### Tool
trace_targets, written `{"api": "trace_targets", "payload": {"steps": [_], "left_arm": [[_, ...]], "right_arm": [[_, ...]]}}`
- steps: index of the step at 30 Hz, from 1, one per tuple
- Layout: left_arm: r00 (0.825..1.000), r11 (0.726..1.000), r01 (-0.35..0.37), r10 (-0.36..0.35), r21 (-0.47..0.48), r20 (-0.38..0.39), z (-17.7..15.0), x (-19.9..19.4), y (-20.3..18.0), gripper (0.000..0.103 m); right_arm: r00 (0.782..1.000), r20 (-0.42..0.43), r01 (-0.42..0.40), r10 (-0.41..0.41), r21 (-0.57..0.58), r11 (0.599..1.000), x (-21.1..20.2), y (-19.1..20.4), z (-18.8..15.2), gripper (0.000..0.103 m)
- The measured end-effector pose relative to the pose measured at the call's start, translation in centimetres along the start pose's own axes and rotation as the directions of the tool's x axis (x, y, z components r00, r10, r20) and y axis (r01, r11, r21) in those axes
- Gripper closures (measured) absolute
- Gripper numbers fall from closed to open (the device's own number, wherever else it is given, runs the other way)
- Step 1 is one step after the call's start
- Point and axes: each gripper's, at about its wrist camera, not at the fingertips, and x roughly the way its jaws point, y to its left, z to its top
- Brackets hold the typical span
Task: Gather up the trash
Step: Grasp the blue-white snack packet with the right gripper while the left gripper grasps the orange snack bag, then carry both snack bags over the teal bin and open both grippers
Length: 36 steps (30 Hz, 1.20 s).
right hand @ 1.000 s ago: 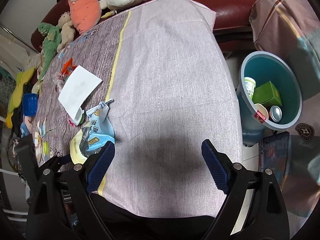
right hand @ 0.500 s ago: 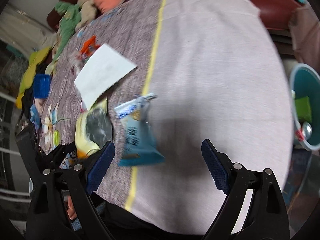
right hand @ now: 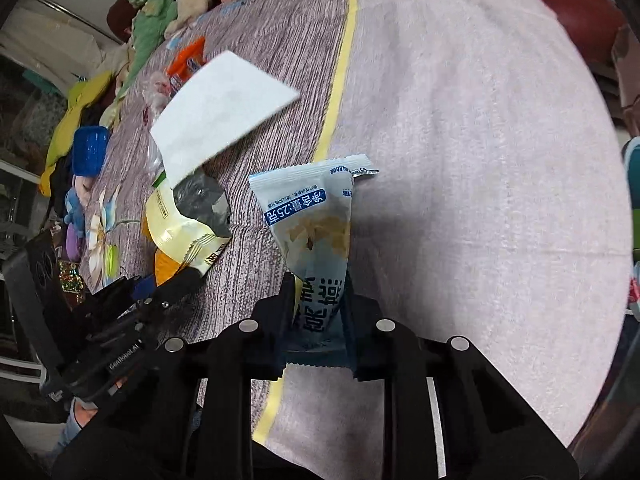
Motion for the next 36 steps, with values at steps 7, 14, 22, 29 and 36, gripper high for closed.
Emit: {"api": "trace_targets", "payload": {"steps": [7, 14, 22, 29, 36], "left_arm": [[0.998, 0.998, 0.06, -0.06, -0.005, 0.015, -0.1, -1.5, 0.3, 0.073], [1.0, 1.0, 0.025, -0.025, 0.019, -0.003, 0.1, -0.3, -1.0, 0.075], [0.998, 0.997, 0.041, -0.045, 0.07, 0.047, -0.3, -3.3, -3.2, 0.079], [0.988, 0.98, 0.102, -0.12, 0.171, 0.095, 0.5, -6.9, -8.0, 0.079], [0.976, 0.943, 0.16, -0.194, 0.291, 0.094, 2.0, -6.7, -14.4, 0.079]], "right_arm": [[0.999, 0.03, -0.016, 0.015, 0.029, 0.999, -1.3, -1.6, -0.6, 0.082], [0.997, 0.065, -0.049, 0.046, 0.04, 0.998, -2.8, -2.6, -1.1, 0.082], [0.99, 0.116, -0.083, 0.078, 0.042, 0.996, -5.4, -3.5, -1.8, 0.082], [0.978, 0.187, -0.107, 0.093, 0.064, 0.992, -8.2, -5.4, -1.8, 0.082], [0.961, 0.269, -0.106, 0.069, 0.122, 0.987, -12.0, -9.2, -2.3, 0.082]]}}
